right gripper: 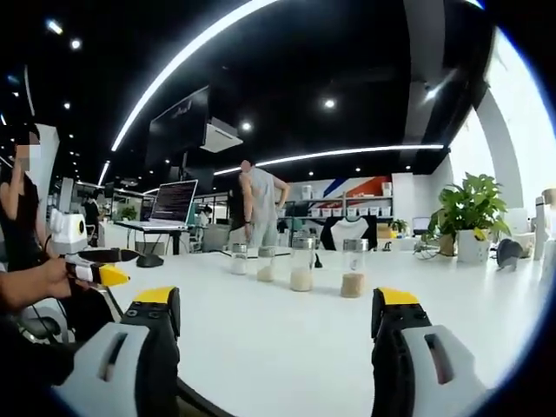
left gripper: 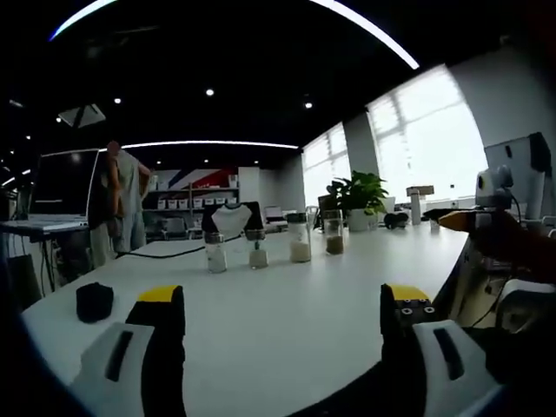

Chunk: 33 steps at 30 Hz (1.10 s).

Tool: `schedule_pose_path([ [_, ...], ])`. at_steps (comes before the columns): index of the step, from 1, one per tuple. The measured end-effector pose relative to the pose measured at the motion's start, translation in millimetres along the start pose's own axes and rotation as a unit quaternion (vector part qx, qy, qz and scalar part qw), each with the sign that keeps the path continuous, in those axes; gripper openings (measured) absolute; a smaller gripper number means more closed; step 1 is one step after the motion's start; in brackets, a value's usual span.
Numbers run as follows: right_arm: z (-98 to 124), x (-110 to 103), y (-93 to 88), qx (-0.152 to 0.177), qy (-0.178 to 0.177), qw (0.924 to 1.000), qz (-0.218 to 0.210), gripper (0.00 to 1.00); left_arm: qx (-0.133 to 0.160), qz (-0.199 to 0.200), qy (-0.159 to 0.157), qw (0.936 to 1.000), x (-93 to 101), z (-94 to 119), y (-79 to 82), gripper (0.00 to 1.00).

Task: Rotate the seasoning bottle until the label or dispensing opening points toward the visible target arrow and the bottle remains upright within the marked orientation range

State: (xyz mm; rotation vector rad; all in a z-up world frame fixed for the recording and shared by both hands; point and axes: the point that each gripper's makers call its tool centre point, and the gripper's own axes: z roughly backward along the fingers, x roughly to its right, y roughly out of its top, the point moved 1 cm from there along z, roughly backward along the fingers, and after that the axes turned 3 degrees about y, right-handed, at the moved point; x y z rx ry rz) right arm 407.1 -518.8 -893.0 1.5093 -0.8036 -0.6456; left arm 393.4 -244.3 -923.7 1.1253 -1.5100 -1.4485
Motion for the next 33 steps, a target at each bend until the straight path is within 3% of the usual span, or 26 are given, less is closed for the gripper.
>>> schedule_pose_path([
  [5,2,8,-2.1,-0.009,-0.01,0.9996,0.026,0.93,-0.003,-0.01,0.012,0.9999,-3.7,-3,-4.7,0.98],
  [12,9,24,-5.4,-0.013,-0.03,0.9993,0.016,0.92,0.015,-0.011,0.028,0.9994,-16.6,-17,3.3,0.97],
  [28,-3,3,-17.2,-0.038,-0.01,0.9982,0.044,0.91,0.01,-0.036,0.059,0.9975,-64.1,-67,16.7,0.97],
  [33,-5,3,-18.2,-0.03,-0.007,0.9987,0.041,0.88,-0.021,-0.013,0.061,0.9978,-80.4,-87,10.2,0.95],
])
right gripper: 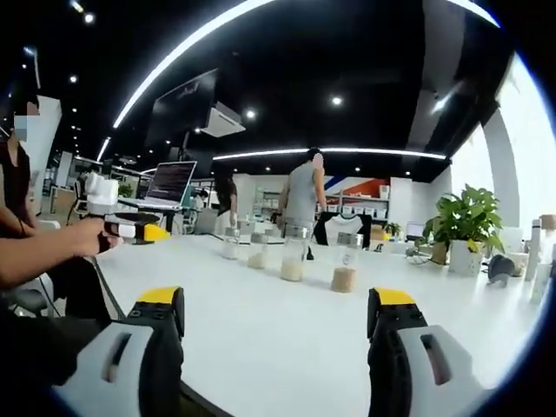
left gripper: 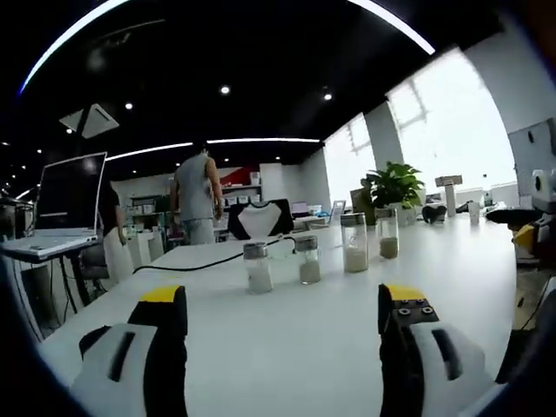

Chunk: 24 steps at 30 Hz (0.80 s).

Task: Rotate the seasoning bottle until the label or dispensing opening points toward the visible target arrow and the bottle remains upright within the marked orientation range

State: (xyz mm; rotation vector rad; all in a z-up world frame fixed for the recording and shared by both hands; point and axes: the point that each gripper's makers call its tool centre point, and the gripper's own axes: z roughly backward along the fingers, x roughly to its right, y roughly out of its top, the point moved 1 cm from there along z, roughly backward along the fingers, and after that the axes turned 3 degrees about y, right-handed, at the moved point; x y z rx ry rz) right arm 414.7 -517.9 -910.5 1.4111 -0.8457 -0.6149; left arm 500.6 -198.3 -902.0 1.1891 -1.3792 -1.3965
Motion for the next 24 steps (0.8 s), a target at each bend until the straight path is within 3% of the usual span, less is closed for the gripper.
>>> schedule_pose_path([
  [7,-7,-10,-4.3,-0.004,0.013,0.9999,0.008,0.87,-0.026,-0.014,0.005,0.9995,-8.7,-42,-6.9,0.93],
  [11,-8,-12,-9.3,-0.011,0.019,0.9996,0.016,0.85,-0.039,0.003,0.007,0.9992,-14.7,-65,-13.0,0.87],
  [14,-9,-10,-12.0,-0.013,0.019,0.9996,0.019,0.84,-0.03,0.025,0.012,0.9992,-20.7,-81,-9.4,0.85],
  [24,-11,-3,-17.2,-0.016,0.018,0.9997,0.007,0.8,-0.048,-0.005,0.006,0.9988,-26.1,-133,-22.9,0.76],
])
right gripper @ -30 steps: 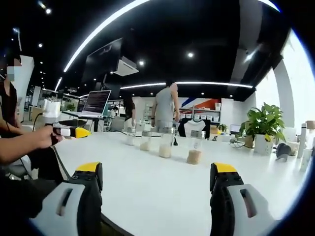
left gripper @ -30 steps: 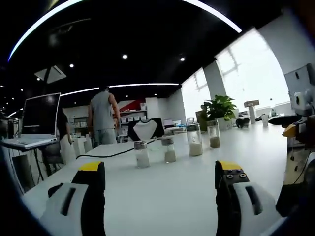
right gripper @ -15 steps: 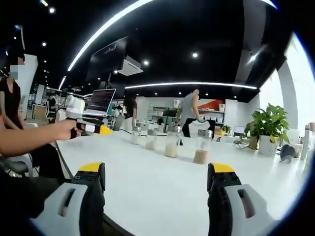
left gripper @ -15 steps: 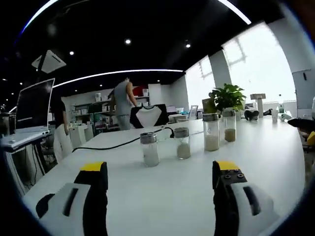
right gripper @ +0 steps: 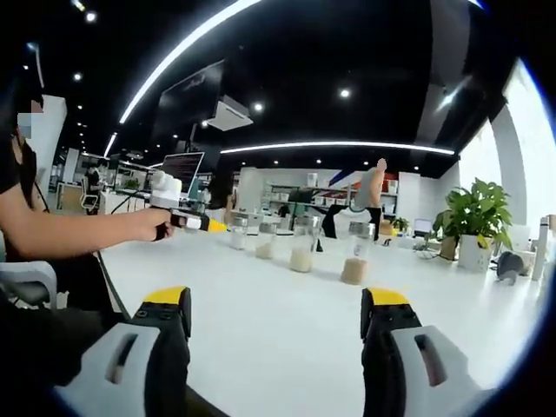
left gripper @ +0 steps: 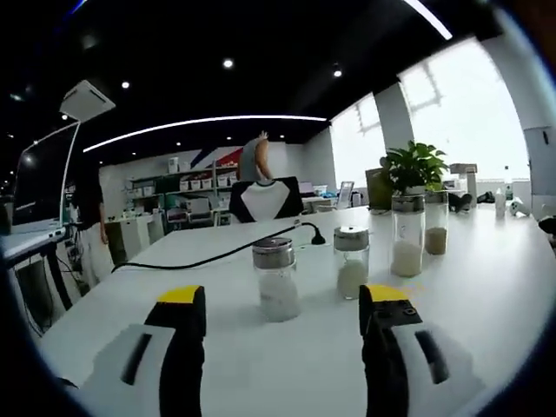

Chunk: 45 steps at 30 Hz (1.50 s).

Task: Rotate the seasoning bottle until the label or dispensing opening points toward the visible target arrow and the bottle remains upright within the marked orientation range

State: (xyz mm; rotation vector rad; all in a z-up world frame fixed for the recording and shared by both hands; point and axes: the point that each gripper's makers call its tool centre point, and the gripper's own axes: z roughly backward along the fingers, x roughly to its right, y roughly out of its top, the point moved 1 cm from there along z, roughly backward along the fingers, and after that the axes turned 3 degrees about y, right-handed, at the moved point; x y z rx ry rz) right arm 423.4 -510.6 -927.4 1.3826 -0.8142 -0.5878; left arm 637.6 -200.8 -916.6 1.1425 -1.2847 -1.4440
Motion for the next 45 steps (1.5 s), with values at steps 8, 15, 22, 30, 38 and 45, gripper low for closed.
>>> schedule_pose_path([
  [8,-1,3,-4.5,-0.004,0.002,1.0,-0.003,0.79,-0.014,-0.006,-0.017,0.9997,-2.9,-36,-8.5,0.68],
  [15,-2,10,-12.9,-0.009,-0.007,0.9998,-0.018,0.76,-0.025,-0.007,-0.02,0.9995,-5.1,-55,-12.7,0.64],
  [22,-2,14,-15.0,-0.012,-0.012,0.9997,-0.018,0.75,-0.026,0.008,-0.029,0.9992,-8.1,-70,-12.5,0.5],
  [30,0,17,-15.0,-0.013,-0.017,0.9996,-0.02,0.74,-0.011,0.009,-0.032,0.9994,-7.7,-77,-6.0,0.42],
  [38,1,19,-12.9,-0.012,-0.019,0.9996,-0.017,0.74,0.001,0.021,-0.038,0.999,-4.6,-81,-4.9,0.36],
  [45,1,19,-12.0,-0.011,-0.02,0.9996,-0.016,0.73,-0.004,0.034,-0.04,0.9986,-3.9,-81,-4.7,0.36],
])
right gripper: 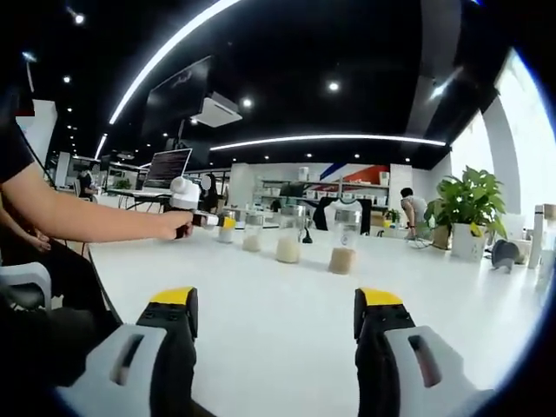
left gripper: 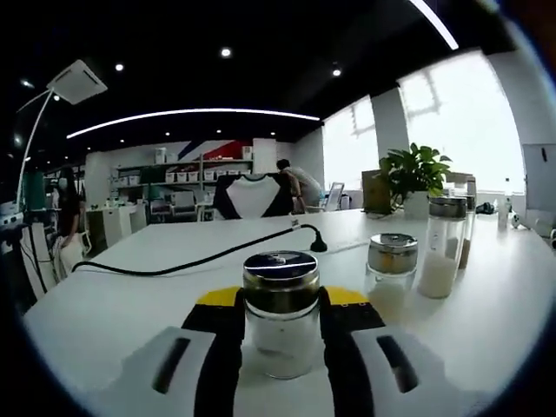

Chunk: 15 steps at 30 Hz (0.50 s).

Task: Rotate the seasoning bottle until the label or dispensing opening points toward the visible target arrow and the bottle remains upright within the marked orientation range

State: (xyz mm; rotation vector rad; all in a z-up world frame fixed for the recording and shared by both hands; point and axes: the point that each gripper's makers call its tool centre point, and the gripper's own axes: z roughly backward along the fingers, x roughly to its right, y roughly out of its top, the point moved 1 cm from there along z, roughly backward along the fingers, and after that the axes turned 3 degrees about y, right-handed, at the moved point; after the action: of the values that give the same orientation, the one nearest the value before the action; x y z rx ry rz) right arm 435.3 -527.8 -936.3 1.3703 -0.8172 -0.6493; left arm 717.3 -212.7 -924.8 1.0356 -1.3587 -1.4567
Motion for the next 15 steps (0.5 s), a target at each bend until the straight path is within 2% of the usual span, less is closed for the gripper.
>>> schedule_pose_path([
  [2,0.0,-0.5,-0.3,-0.001,0.001,1.0,0.002,0.73,-0.001,0.004,0.002,1.0,-1.0,-0.7,0.3,0.36],
  [4,-0.2,-0.3,-0.1,-0.001,0.0,1.0,0.002,0.73,-0.001,-0.011,0.002,0.9999,-0.8,-2.0,-0.2,0.36],
  [11,-1.0,0.5,0.9,0.004,0.001,1.0,-0.006,0.73,-0.008,0.003,0.014,0.9999,-4.4,2.1,2.1,0.35],
  [15,-0.5,-1.1,9.1,0.029,0.01,0.999,-0.033,0.73,-0.002,0.022,0.007,0.9997,-3.3,7.5,9.1,0.35],
])
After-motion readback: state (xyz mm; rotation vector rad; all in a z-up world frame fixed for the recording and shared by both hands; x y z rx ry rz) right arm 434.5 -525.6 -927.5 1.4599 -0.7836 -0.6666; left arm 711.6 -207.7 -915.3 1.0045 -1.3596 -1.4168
